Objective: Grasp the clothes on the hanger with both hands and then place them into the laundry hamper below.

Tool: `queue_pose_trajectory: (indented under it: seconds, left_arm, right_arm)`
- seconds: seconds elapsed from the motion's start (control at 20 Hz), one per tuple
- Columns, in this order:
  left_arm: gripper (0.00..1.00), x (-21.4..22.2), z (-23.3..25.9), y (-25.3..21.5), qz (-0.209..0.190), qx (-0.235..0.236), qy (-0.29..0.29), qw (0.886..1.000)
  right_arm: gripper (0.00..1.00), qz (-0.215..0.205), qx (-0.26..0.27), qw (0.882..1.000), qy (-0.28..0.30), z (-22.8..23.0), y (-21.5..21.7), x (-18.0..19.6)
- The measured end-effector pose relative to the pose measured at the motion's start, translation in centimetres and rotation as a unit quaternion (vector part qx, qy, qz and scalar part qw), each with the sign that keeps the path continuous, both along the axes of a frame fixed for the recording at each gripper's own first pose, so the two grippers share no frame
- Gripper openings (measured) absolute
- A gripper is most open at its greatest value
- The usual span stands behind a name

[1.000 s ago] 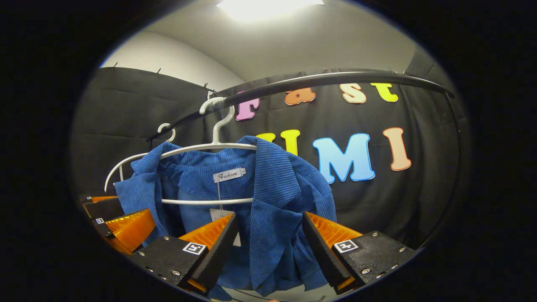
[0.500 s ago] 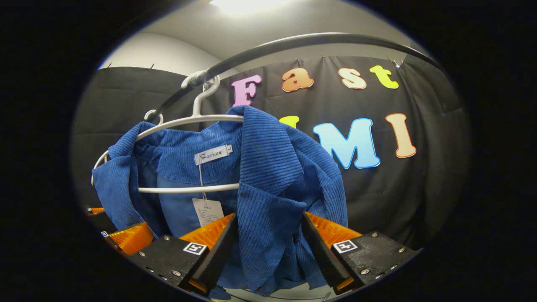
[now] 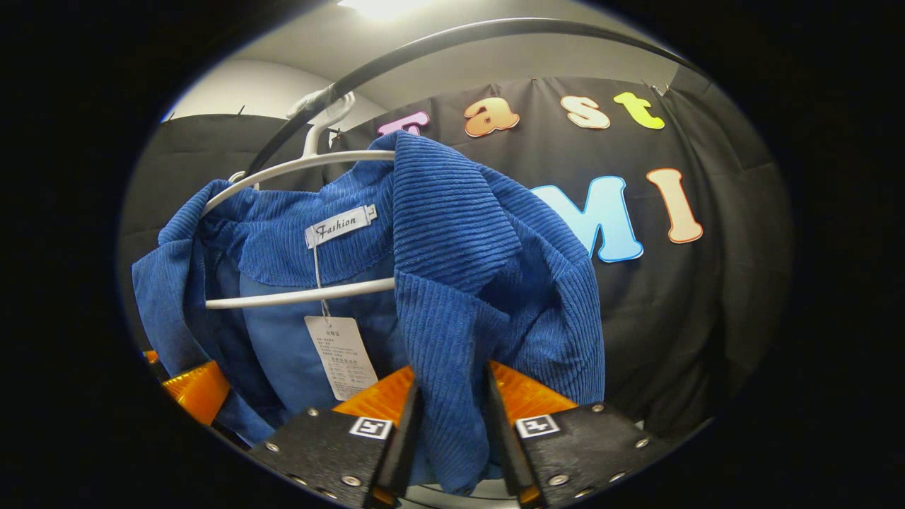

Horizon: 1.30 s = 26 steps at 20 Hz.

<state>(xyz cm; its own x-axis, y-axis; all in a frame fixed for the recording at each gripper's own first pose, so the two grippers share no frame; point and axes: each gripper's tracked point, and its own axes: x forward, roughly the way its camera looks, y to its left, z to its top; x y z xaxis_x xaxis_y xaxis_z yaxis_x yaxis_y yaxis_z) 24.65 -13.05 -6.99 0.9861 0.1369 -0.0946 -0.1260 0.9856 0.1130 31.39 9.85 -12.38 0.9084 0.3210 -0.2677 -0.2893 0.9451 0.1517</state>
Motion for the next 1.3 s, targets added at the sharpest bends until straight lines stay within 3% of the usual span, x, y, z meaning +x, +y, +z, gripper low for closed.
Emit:
queue_pose_trajectory:
  seconds: [0.15,0.25,0.35,0.85,1.3]
  left_arm:
    - [0.28,0.2,-0.3,0.3,-0.003,0.002,0.007,1.0]
    - [0.07,0.0,-0.2,0.8,-0.001,0.004,0.001,1.0]
    - [0.0,-0.4,0.5,0.6,-0.016,-0.001,-0.006,1.0]
    - [0.0,-2.8,7.5,3.7,-0.018,0.034,-0.066,0.997]
    - [0.0,-2.4,12.8,10.9,0.022,0.052,-0.102,0.993]
  right_arm:
    - [0.07,-0.014,-0.005,1.0,-0.015,0.4,-0.8,0.5]
    - [0.0,-0.02,0.004,0.999,-0.038,1.6,-1.2,0.3]
    - [0.0,-0.039,0.012,0.996,-0.082,4.2,-2.6,0.3]
    - [0.0,-0.068,-0.02,0.975,-0.211,12.6,-5.5,1.5]
    - [0.0,-0.119,-0.044,0.961,-0.245,15.0,-10.1,5.0]
